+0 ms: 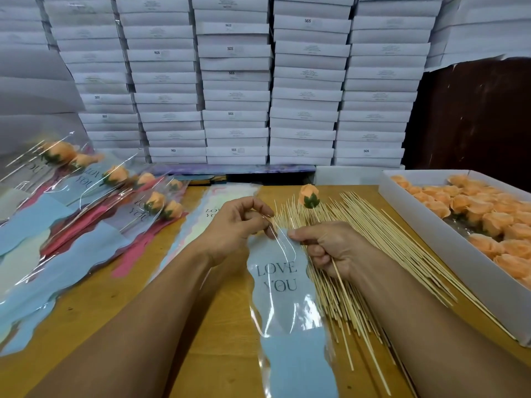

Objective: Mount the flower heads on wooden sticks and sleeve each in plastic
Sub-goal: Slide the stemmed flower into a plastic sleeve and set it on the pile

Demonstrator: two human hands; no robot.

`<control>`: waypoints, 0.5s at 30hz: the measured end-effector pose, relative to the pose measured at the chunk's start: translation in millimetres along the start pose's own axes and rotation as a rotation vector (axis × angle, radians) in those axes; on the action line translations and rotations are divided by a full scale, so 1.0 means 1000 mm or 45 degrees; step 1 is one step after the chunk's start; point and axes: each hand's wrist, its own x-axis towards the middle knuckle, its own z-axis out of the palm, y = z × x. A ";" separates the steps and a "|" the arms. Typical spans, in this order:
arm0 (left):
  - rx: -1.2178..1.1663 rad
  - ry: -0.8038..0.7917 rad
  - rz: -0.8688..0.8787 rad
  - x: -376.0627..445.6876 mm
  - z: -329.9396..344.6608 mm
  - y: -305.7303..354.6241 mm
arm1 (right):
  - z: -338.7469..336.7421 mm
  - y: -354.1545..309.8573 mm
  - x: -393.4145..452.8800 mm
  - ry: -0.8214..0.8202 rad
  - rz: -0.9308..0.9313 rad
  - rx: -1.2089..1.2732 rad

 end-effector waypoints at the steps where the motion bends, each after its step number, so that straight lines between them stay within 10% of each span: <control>1: 0.000 -0.011 -0.016 0.000 0.000 0.000 | 0.000 0.000 -0.001 -0.013 0.007 0.006; 15: -0.188 -0.208 -0.168 -0.002 -0.001 0.005 | 0.001 -0.003 0.003 0.313 -0.047 0.051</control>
